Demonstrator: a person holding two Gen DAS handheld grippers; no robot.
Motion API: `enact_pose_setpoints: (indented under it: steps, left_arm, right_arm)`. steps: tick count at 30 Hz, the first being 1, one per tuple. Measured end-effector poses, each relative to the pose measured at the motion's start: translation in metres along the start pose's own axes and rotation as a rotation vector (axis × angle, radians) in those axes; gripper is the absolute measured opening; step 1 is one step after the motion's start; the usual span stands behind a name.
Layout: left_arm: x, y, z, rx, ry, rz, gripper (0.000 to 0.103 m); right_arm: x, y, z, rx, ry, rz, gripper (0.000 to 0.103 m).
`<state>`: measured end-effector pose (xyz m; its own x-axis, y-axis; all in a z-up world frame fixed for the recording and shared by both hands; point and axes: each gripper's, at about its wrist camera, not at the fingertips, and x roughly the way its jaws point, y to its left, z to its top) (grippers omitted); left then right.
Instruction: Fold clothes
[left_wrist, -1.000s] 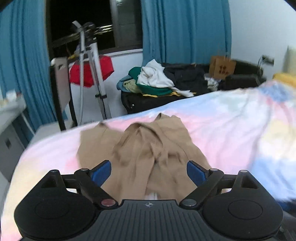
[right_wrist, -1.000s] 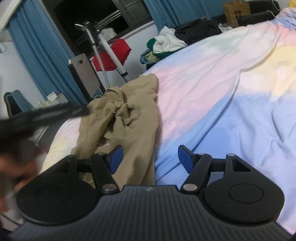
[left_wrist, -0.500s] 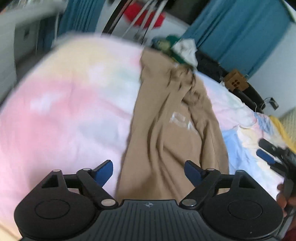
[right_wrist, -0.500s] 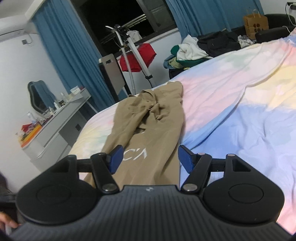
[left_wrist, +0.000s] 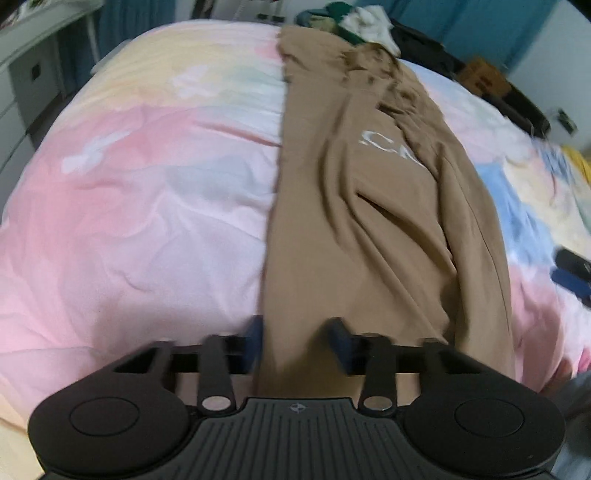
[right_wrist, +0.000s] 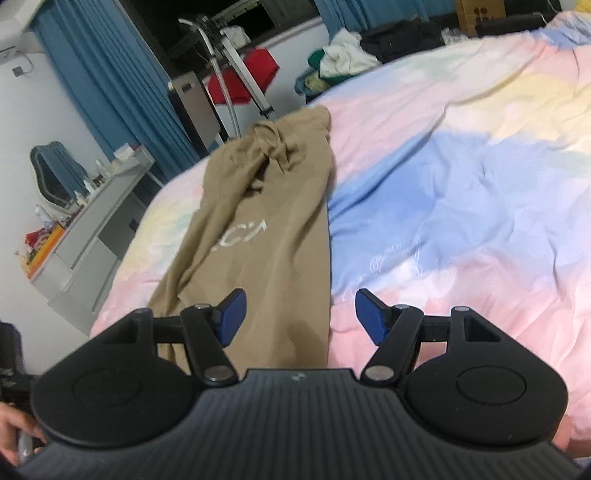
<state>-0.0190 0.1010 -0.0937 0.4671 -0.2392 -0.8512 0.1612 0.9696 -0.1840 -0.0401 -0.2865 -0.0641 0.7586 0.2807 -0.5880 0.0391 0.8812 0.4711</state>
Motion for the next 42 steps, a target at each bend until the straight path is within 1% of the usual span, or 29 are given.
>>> enact_pose_setpoints:
  steps: [1,4,8,10,12,14,16,18,19,20,21,22,23,24,25,26,29,30,31,32,35,37,38,40,42]
  left_arm:
    - [-0.004,-0.004,0.000,0.023,-0.010,0.021,0.001]
    - [-0.021,-0.023,0.000,0.096,-0.060,0.073,0.001]
    - [-0.045,-0.066,0.001,0.282,-0.113,0.143,0.001]
    - [-0.050,-0.094,0.001,0.380,-0.117,0.157,0.001]
    - [-0.048,-0.116,0.000,0.445,-0.099,0.159,0.001]
    - [-0.040,-0.134,-0.001,0.488,-0.063,0.147,0.002]
    - [-0.028,-0.146,-0.006,0.515,-0.021,0.122,0.003]
    - [-0.013,-0.150,-0.013,0.526,0.020,0.092,0.005]
    - [-0.004,-0.147,-0.017,0.520,0.044,0.075,0.008]
    - [0.003,-0.145,-0.021,0.513,0.065,0.059,0.013]
    - [0.006,-0.141,-0.026,0.506,0.076,0.041,0.016]
    - [0.005,-0.137,-0.028,0.500,0.075,0.021,0.022]
    - [0.002,-0.131,-0.029,0.490,0.064,-0.001,0.032]
    - [-0.004,-0.123,-0.030,0.478,0.049,-0.024,0.039]
    - [-0.011,-0.116,-0.029,0.458,0.030,-0.052,0.051]
    - [-0.018,-0.106,-0.027,0.425,0.001,-0.086,0.059]
    - [-0.037,-0.070,-0.019,0.268,-0.105,-0.163,0.066]
    - [-0.038,-0.057,-0.015,0.199,-0.139,-0.171,0.069]
    - [-0.036,-0.045,-0.012,0.134,-0.163,-0.163,0.074]
    - [-0.031,-0.035,-0.008,0.079,-0.168,-0.144,0.076]
    - [-0.011,-0.011,0.003,-0.046,-0.134,-0.069,0.075]
    - [-0.001,-0.005,0.007,-0.086,-0.102,-0.061,0.075]
    - [0.004,-0.003,0.007,-0.095,-0.076,-0.076,0.075]
    - [0.015,0.000,0.007,-0.119,0.012,-0.157,0.075]
    - [0.019,0.002,0.003,-0.140,0.046,-0.212,0.075]
  right_arm:
    - [0.002,-0.001,-0.001,0.007,0.010,0.003,0.069]
    - [0.006,-0.007,-0.002,0.034,0.033,0.019,0.069]
    - [0.012,-0.011,-0.001,0.062,0.054,0.023,0.069]
    - [0.014,-0.012,-0.001,0.071,0.067,0.022,0.069]
    - [0.015,-0.013,0.000,0.076,0.075,0.023,0.069]
    - [0.016,-0.015,0.000,0.083,0.080,0.023,0.069]
    - [0.016,-0.017,-0.001,0.091,0.084,0.024,0.069]
    - [0.017,-0.019,-0.001,0.100,0.091,0.026,0.069]
    - [0.017,-0.019,-0.002,0.104,0.096,0.028,0.069]
    - [0.018,-0.020,-0.002,0.105,0.103,0.031,0.069]
    - [0.019,-0.019,-0.002,0.102,0.111,0.035,0.069]
    - [0.020,-0.019,-0.003,0.100,0.119,0.039,0.069]
    - [0.021,-0.019,-0.003,0.097,0.127,0.044,0.069]
    - [0.022,-0.017,-0.004,0.093,0.134,0.050,0.069]
    - [0.022,-0.017,-0.004,0.092,0.139,0.056,0.069]
    - [0.023,-0.016,-0.004,0.092,0.145,0.064,0.069]
    - [0.026,-0.016,-0.006,0.102,0.175,0.080,0.069]
    - [0.029,-0.017,-0.007,0.105,0.191,0.080,0.069]
    - [0.031,-0.017,-0.009,0.108,0.209,0.078,0.069]
    - [0.035,-0.017,-0.010,0.108,0.232,0.076,0.069]
    - [0.046,-0.017,-0.016,0.111,0.303,0.070,0.068]
    - [0.053,-0.015,-0.019,0.123,0.350,0.099,0.068]
    - [0.056,-0.015,-0.021,0.132,0.374,0.117,0.068]
    - [0.060,-0.014,-0.025,0.150,0.415,0.137,0.068]
    - [0.060,-0.012,-0.029,0.149,0.436,0.145,0.068]
